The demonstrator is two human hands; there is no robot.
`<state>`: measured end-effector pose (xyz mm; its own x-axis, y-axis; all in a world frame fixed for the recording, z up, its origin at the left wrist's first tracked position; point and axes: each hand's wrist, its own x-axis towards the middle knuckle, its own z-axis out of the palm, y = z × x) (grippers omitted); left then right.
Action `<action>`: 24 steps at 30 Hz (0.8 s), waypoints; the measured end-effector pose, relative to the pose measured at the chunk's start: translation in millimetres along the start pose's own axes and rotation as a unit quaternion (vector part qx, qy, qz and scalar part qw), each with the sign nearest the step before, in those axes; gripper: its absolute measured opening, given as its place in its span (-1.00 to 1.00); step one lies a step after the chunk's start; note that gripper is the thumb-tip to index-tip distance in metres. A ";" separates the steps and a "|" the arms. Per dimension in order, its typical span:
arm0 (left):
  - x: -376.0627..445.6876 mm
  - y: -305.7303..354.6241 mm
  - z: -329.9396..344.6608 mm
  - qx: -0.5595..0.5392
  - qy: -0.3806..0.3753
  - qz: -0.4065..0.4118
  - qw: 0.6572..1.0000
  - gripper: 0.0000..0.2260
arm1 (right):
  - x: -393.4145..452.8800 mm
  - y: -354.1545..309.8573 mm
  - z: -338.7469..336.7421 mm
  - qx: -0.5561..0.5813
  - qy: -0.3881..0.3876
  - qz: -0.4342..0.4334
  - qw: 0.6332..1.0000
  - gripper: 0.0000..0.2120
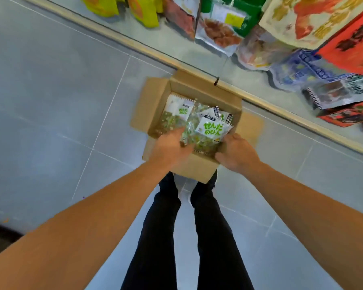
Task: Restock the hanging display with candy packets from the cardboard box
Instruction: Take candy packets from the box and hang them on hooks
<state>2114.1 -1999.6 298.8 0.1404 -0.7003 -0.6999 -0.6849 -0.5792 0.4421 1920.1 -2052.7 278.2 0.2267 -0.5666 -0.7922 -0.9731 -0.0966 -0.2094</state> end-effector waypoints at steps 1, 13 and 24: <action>13.1 -6.5 9.9 -0.005 -0.004 -0.009 1.000 -0.45 | 16.1 6.3 7.9 0.003 -0.010 0.002 1.000 -0.45; 218.2 -79.8 124.9 -0.001 -0.041 -0.038 0.998 -0.39 | 249.4 80.4 94.5 0.122 0.008 0.040 0.992 -0.31; 258.0 -108.0 179.3 -0.032 -0.073 -0.035 0.996 -0.37 | 312.6 99.8 134.5 0.048 0.037 -0.002 0.998 -0.77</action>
<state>2096.1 -2042.9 -30.0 0.0764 -0.5918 -0.8025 -0.6293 -0.6529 0.4216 1899.6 -2129.4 -67.5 0.2231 -0.6256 -0.7476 -0.9628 -0.0217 -0.2692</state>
